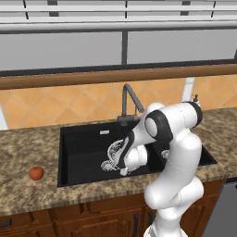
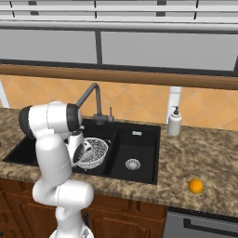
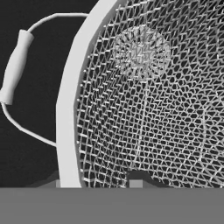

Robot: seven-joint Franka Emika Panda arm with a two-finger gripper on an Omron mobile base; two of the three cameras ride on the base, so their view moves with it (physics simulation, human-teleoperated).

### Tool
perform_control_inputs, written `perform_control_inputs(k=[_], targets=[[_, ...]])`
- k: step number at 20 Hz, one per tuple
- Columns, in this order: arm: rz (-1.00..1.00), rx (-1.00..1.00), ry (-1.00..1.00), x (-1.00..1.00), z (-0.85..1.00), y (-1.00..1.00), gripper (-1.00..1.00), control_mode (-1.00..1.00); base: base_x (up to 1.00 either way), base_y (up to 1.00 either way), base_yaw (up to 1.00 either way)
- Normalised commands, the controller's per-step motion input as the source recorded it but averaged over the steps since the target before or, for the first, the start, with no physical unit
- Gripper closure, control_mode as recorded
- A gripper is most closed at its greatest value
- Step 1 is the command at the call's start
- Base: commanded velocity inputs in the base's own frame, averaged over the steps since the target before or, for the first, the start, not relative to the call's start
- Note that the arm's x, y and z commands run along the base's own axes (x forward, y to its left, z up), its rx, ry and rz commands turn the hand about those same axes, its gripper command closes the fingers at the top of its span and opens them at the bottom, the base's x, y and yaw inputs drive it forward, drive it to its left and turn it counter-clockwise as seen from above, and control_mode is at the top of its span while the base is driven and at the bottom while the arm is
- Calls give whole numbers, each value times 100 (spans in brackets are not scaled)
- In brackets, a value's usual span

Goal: Put the colander in the sink, put the orange, orange in the colander, and turn on the sink faucet and pour water over the colander.

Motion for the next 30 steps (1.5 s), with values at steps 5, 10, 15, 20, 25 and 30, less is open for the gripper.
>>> perform_control_inputs(k=[5,10,15,20,25,30], targets=[[-3,0,0,-25,0,0,100,-100,0,0,0],[-3,0,0,-15,0,0,100,-100,0,0,0],[-1,0,0,-6,0,0,100,-100,0,0,0],[0,0,0,0,0,0,-100,-100,0,0,0],[0,0,0,0,0,0,-100,-100,0,0,0],[0,0,-4,0,7,0,-100,-100,0,0,0]])
